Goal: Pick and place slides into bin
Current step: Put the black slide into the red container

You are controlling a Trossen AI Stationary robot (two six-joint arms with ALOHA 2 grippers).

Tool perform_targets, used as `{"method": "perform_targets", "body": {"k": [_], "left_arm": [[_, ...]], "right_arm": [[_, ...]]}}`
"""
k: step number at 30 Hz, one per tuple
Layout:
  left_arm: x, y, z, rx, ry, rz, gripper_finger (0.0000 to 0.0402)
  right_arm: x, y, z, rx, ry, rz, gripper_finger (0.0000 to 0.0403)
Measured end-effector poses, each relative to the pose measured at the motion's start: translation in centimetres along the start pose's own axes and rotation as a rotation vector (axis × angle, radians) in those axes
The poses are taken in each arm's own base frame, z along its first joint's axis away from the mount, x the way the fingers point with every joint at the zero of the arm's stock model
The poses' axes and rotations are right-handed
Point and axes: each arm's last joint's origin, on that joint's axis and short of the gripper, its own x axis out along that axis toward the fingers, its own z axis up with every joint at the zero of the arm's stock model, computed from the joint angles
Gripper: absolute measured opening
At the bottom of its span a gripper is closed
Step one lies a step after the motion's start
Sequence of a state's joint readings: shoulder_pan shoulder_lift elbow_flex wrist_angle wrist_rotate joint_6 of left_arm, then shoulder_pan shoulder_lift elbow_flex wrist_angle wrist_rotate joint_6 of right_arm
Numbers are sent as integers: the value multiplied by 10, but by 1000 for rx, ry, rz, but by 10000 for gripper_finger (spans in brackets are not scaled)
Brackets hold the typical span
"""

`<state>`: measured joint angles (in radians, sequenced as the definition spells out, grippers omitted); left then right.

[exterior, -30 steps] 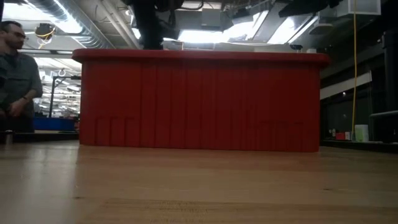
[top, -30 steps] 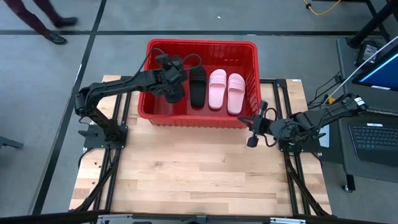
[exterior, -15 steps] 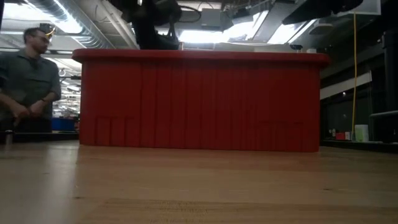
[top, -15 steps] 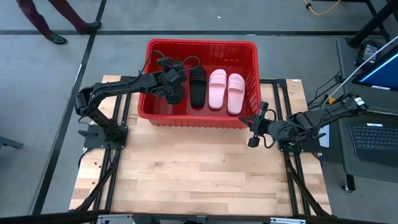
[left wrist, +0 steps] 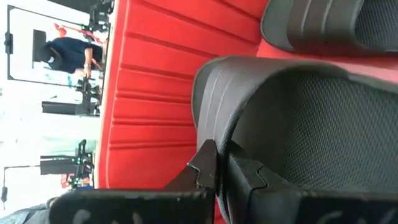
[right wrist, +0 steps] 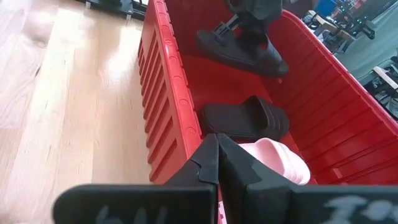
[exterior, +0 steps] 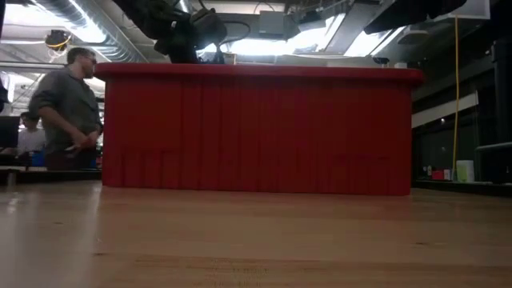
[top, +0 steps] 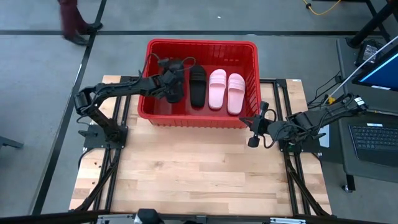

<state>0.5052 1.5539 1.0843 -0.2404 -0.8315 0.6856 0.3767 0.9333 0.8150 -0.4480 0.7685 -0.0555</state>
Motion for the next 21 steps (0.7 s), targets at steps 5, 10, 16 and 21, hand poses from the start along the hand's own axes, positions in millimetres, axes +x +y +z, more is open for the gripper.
{"method": "perform_targets", "body": {"k": [5, 10, 16, 21], "left_arm": [[4, 3, -2, 24, 5, 3, 5], [10, 9, -3, -29, -19, -6, 5], [18, 13, -8, -82, -33, -48, 5], [28, 19, -15, -201, -44, -30, 4]], "right_arm": [[0, 0, 0, -8, 0, 0, 5], [0, 0, 0, 56, 0, 0, 5], [0, 0, 0, 184, -3, 1, 5], [0, 0, 3, 181, -28, 1, 5]]}}
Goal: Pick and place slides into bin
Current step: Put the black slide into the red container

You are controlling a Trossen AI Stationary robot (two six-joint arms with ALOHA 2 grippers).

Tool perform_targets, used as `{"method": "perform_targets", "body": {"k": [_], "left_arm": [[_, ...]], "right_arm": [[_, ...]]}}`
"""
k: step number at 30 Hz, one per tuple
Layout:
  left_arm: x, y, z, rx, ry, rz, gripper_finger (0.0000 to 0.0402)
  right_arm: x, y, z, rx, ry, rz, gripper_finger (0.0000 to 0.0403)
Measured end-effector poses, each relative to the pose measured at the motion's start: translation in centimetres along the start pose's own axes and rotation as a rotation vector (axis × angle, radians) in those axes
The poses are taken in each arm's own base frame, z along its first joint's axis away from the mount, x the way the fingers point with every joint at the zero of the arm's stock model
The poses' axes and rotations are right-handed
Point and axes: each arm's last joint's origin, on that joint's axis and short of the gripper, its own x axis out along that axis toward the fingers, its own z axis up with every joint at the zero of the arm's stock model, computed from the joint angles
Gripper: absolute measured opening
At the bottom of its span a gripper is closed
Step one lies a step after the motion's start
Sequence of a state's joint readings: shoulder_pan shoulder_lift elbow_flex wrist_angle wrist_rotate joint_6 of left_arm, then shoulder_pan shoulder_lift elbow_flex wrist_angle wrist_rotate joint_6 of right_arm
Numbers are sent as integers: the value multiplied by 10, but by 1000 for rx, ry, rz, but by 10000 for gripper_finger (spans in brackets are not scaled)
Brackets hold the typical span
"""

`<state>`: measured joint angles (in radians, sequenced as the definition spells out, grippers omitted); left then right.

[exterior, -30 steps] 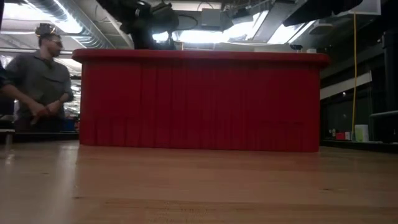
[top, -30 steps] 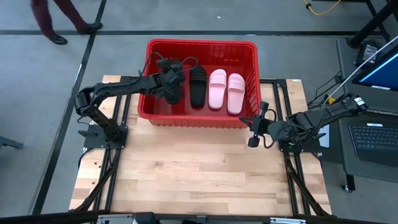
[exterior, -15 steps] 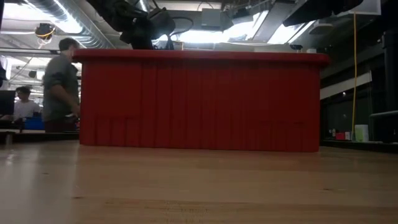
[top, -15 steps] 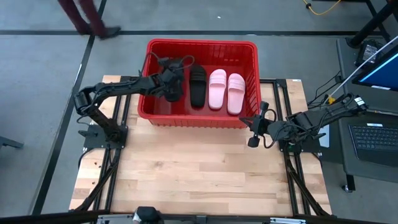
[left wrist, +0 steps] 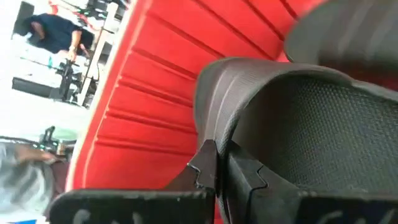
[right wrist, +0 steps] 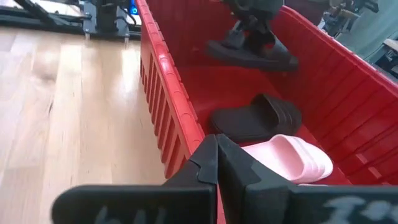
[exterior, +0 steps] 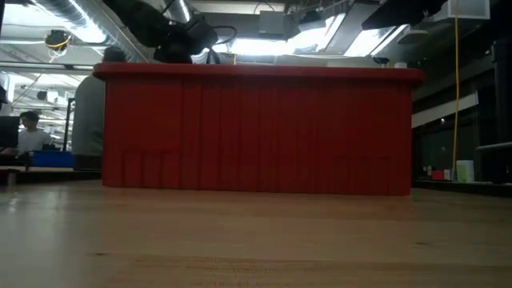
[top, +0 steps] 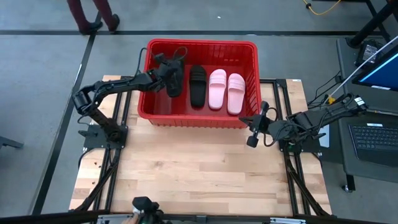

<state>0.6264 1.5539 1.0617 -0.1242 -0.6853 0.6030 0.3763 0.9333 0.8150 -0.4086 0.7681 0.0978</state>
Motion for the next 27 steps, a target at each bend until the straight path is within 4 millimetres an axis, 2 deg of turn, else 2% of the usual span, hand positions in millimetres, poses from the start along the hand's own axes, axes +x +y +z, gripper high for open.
{"method": "perform_targets", "body": {"k": [3, 6, 13, 21, 27], "left_arm": [[9, -3, -10, -40, -26, 6, 4], [14, -9, -21, 11, -27, 23, 4], [17, -23, -36, 50, -21, 7, 4], [27, -37, -38, 103, -36, -58, 4], [41, -47, -38, 131, -10, 1, 4]], "right_arm": [[0, 0, 0, -4, 0, 0, 5], [1, -1, 0, 6, 3, -9, 5], [6, -8, 0, 17, 16, -47, 5], [9, -12, -1, 21, 27, -71, 5], [9, -12, -1, 27, 27, -71, 5]]}}
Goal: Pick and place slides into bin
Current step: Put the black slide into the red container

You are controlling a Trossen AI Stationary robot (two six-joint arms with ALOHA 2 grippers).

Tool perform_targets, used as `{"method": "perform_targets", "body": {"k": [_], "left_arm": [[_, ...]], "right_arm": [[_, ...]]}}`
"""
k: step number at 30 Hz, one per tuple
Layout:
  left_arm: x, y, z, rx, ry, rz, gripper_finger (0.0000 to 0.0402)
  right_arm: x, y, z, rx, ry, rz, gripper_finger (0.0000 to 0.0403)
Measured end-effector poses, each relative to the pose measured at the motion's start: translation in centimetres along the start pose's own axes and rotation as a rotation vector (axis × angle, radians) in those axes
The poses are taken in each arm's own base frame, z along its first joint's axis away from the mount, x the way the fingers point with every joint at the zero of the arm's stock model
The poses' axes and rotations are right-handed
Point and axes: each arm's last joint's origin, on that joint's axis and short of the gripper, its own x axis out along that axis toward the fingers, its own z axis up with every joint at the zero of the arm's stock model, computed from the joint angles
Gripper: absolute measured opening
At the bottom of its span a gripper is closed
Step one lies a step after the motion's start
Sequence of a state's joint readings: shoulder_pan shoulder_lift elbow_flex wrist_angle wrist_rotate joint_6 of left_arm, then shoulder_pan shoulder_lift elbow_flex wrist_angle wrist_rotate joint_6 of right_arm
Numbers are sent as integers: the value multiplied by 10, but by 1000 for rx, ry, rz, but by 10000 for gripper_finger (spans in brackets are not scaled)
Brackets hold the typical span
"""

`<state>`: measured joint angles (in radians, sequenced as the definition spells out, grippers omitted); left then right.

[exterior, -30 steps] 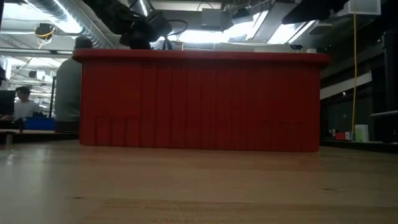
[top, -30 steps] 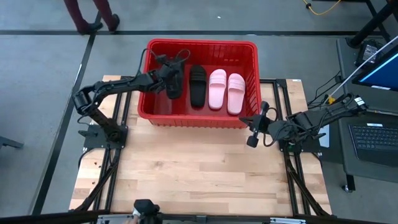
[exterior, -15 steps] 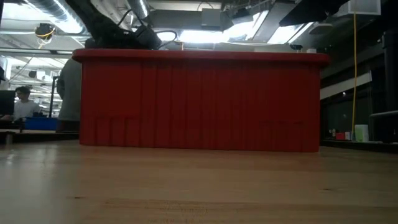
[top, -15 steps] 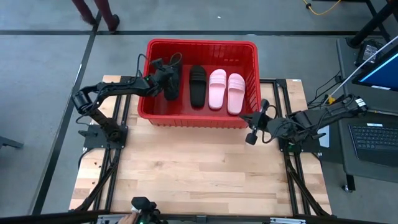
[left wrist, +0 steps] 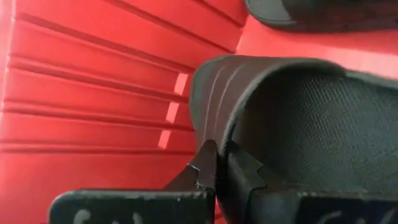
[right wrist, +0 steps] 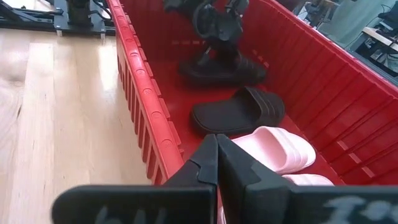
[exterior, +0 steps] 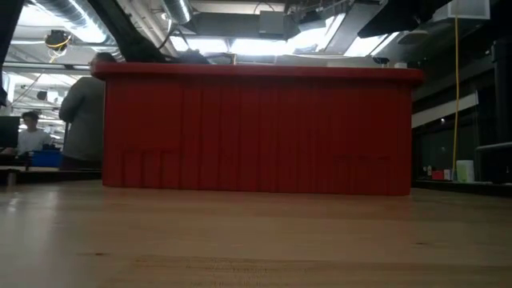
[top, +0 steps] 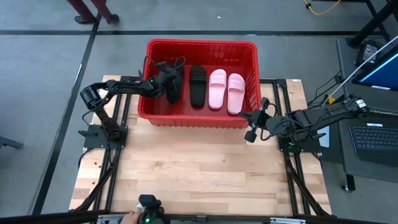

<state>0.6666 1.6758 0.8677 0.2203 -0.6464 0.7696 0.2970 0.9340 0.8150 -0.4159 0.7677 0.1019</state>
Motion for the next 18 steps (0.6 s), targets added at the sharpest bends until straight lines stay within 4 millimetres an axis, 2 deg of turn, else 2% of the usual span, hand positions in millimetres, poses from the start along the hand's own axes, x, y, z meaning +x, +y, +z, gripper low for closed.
{"method": "perform_targets", "body": {"k": [18], "left_arm": [[0, -3, 2, -76, -61, -78, 9]], "right_arm": [[0, 0, 1, 35, -6, 1, 5]]}}
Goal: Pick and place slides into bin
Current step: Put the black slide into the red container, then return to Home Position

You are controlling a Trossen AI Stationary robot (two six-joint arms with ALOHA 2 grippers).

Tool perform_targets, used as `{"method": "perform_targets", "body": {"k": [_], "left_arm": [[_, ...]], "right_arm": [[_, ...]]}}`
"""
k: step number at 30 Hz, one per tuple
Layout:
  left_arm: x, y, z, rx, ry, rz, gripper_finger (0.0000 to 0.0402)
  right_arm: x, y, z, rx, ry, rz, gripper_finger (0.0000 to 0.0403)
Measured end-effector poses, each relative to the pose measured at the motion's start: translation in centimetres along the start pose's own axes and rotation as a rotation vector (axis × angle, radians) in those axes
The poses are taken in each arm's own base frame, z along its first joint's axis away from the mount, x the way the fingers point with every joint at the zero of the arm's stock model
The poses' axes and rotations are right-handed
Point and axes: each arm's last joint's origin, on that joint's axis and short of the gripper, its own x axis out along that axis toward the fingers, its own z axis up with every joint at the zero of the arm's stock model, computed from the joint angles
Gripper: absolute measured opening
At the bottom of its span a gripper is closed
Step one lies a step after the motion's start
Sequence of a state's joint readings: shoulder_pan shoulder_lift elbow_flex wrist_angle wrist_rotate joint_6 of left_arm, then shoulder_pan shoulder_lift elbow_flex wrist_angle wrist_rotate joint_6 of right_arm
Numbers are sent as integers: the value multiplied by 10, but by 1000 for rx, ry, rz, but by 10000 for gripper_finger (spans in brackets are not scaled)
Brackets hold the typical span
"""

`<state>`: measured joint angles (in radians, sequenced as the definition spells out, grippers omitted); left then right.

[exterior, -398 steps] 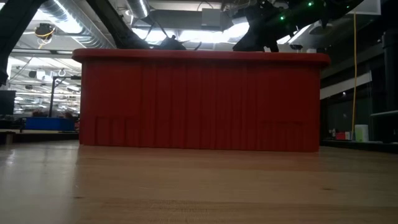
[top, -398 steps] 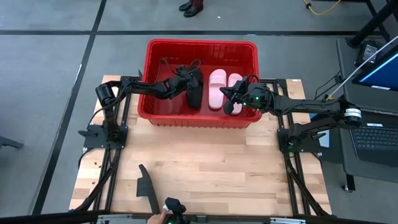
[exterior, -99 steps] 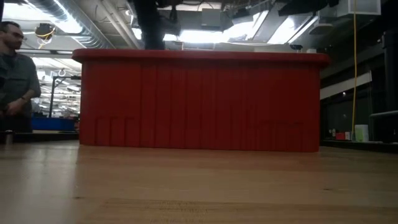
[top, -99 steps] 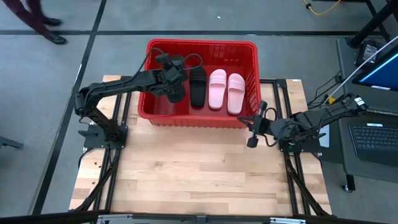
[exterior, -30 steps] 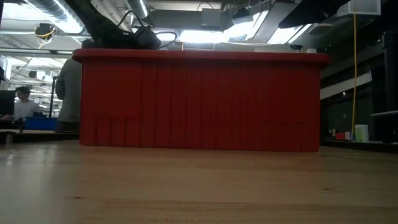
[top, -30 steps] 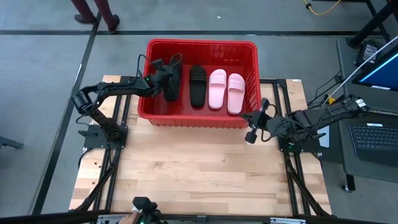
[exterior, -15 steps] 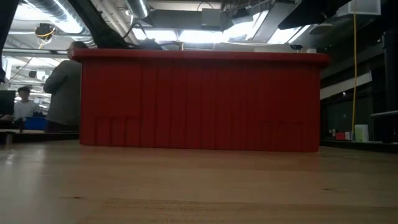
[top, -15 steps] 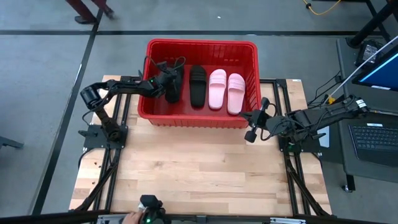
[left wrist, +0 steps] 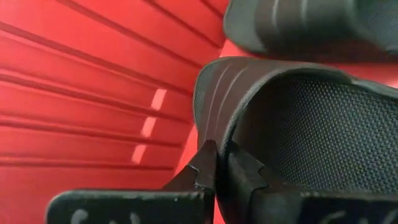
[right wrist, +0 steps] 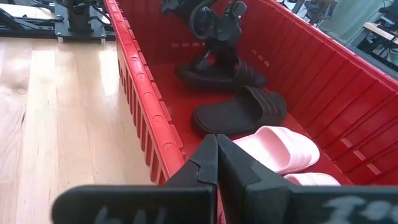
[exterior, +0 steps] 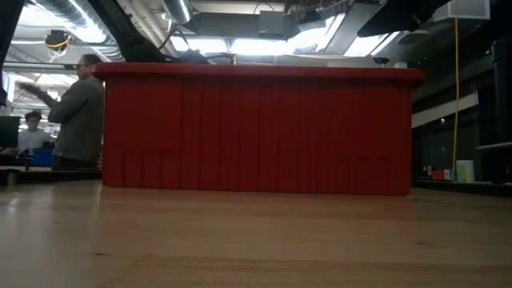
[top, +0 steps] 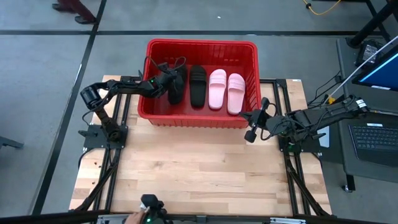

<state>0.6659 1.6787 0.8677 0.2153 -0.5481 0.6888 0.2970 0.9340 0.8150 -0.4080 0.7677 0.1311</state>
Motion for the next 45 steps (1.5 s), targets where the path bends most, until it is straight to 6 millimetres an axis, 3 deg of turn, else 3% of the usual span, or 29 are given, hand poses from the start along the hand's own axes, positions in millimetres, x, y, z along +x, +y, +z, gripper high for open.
{"method": "perform_targets", "body": {"k": [18, 37, 45], "left_arm": [[1, 1, -1, -24, -10, -19, 26], [0, -3, 0, -118, -29, -76, 135], [-20, -3, 10, -76, -17, -6, 147]], "right_arm": [[0, 0, 0, 48, 0, 0, 5], [6, 6, -3, -8, 25, -2, 5], [6, 6, -3, -3, 25, -2, 5]]}}
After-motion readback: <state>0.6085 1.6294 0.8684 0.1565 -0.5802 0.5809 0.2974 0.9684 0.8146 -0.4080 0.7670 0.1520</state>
